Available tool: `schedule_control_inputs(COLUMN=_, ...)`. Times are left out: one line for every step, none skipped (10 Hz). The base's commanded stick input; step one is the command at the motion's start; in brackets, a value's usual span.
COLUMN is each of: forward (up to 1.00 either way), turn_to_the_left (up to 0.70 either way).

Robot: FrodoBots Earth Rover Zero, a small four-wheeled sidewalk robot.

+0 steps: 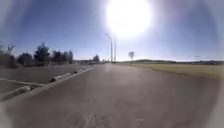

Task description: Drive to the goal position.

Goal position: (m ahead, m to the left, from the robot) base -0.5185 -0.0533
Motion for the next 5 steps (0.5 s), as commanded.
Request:
schedule_control_inputs(forward=1.0, turn_to_the_left=0.0)
schedule_control_inputs(forward=1.0, turn_to_the_left=0.0)
schedule_control_inputs(forward=1.0, turn_to_the_left=0.0)
schedule_control_inputs(forward=1.0, turn_to_the_left=0.0)
schedule_control_inputs(forward=1.0, turn_to_the_left=0.0)
